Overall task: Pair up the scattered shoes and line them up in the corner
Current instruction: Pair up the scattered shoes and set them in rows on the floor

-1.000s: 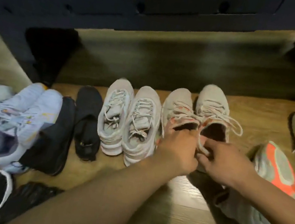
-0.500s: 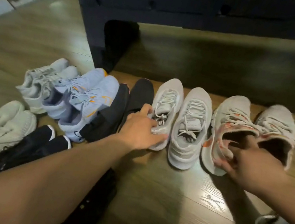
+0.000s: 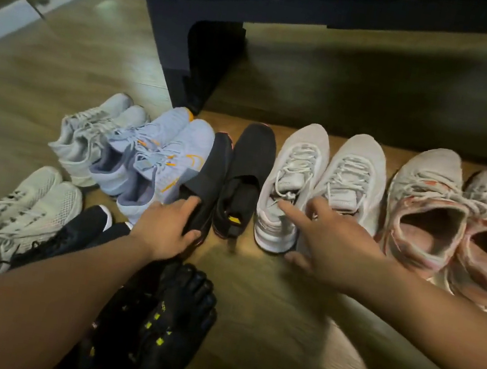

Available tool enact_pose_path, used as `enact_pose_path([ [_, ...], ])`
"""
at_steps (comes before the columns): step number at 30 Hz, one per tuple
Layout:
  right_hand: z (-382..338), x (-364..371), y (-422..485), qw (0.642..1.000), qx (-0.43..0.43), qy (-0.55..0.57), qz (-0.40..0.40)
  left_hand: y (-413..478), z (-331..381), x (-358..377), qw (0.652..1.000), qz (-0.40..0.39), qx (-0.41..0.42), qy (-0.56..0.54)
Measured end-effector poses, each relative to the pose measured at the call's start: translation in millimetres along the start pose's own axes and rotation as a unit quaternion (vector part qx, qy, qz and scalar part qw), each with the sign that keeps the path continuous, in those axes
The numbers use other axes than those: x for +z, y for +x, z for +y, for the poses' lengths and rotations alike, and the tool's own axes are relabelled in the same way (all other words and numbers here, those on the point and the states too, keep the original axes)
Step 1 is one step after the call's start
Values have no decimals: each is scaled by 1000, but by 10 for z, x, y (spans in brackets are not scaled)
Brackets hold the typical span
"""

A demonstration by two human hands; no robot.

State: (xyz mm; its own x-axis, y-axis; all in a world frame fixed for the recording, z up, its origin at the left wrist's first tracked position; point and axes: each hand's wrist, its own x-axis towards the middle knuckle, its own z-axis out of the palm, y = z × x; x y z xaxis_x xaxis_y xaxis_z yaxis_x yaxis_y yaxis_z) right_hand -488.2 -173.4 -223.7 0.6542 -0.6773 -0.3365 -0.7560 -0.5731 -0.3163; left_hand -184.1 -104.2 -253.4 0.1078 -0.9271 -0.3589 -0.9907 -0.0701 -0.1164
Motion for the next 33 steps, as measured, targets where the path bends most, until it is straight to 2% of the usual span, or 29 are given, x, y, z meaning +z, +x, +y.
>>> enact_pose_path([
  [2,-66,54,156,1000,12,-7,-7,71,92,-68,999,-5,31,-5],
  [6,-140,101,358,999,28,-7,-39,92,110,-109,998,13,4,-57],
  [9,-51,117,365,1000,17,-21,-10,65,114,-126,998,8,-11,-58],
  [13,95,148,156,996,13,-89,-10,66,243,-179,999,1,-31,22],
  [16,135,224,-91,996,30,-88,-14,135,440,-190,994,18,-19,105],
  [21,156,309,-271,997,25,-70,-24,393,629,-361,979,64,77,179],
  [23,159,305,-291,998,22,-63,-17,460,573,-421,986,73,64,139],
  [26,165,328,-279,998,17,-66,-14,619,405,-457,990,122,-66,-9],
  [27,172,334,-275,998,15,-67,-14,654,400,-458,988,127,-71,-44],
  [30,199,355,-261,998,8,-65,-12,635,557,-410,987,92,14,-130],
  [33,212,364,-261,999,2,-51,-8,518,711,-327,997,-17,17,-78],
])
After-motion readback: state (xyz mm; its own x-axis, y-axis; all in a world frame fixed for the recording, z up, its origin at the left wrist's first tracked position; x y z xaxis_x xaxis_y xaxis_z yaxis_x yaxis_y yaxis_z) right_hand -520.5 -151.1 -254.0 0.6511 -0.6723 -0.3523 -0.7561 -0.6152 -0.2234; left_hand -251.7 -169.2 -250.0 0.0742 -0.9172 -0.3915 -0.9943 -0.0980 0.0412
